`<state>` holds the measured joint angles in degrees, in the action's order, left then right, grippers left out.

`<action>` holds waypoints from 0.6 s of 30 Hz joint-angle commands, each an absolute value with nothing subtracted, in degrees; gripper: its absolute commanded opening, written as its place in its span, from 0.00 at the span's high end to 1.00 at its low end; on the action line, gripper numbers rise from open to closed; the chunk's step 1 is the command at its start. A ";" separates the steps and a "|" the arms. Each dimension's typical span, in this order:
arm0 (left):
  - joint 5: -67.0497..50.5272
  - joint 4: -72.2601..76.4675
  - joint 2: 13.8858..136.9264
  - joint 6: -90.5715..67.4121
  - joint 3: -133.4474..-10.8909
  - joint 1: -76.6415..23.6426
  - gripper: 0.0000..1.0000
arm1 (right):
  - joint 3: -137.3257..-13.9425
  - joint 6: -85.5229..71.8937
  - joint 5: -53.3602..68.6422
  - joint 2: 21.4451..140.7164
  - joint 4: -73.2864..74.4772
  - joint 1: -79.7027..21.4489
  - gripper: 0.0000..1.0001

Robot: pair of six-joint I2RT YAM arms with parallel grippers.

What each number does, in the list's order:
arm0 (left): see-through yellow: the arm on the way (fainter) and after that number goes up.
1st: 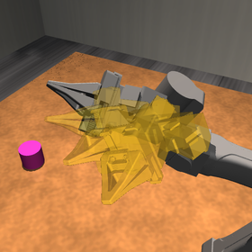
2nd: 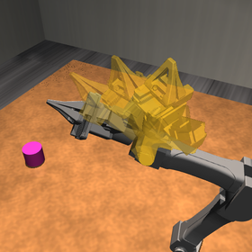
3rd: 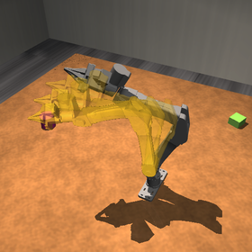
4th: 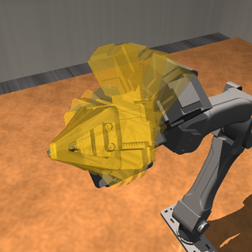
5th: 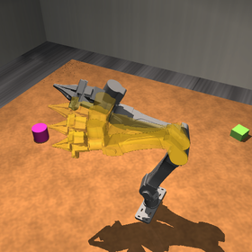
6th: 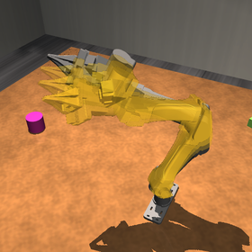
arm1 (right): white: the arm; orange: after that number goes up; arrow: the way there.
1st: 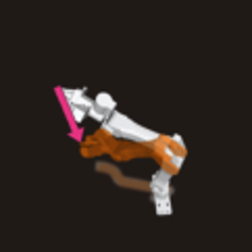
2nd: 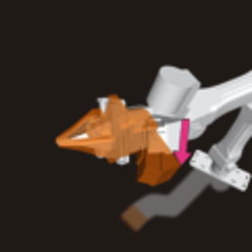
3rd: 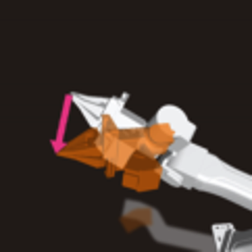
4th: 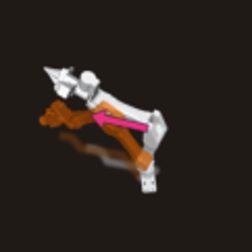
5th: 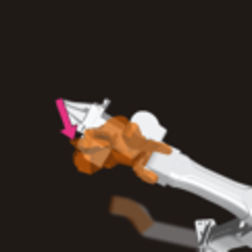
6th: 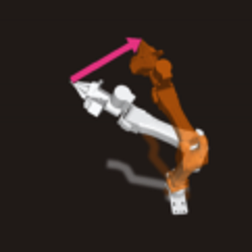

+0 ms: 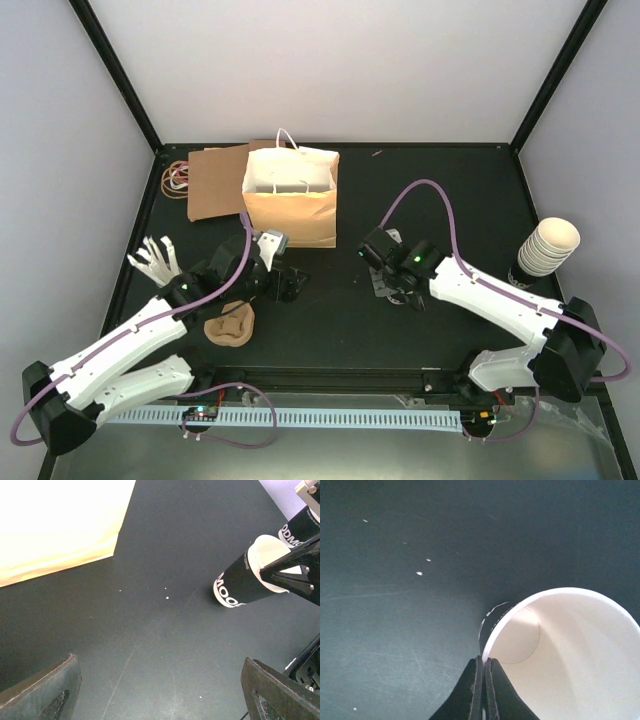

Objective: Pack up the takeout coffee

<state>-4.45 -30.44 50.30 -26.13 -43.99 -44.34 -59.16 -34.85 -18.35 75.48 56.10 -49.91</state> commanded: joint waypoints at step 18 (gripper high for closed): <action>3.73 -30.93 43.24 -31.42 -40.42 -41.17 0.01 | -68.73 -26.83 -24.20 87.28 46.50 -61.51 0.99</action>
<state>2.22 -31.07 43.97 -30.46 -40.56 -42.30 -67.46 -27.68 -21.93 85.36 47.83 -61.36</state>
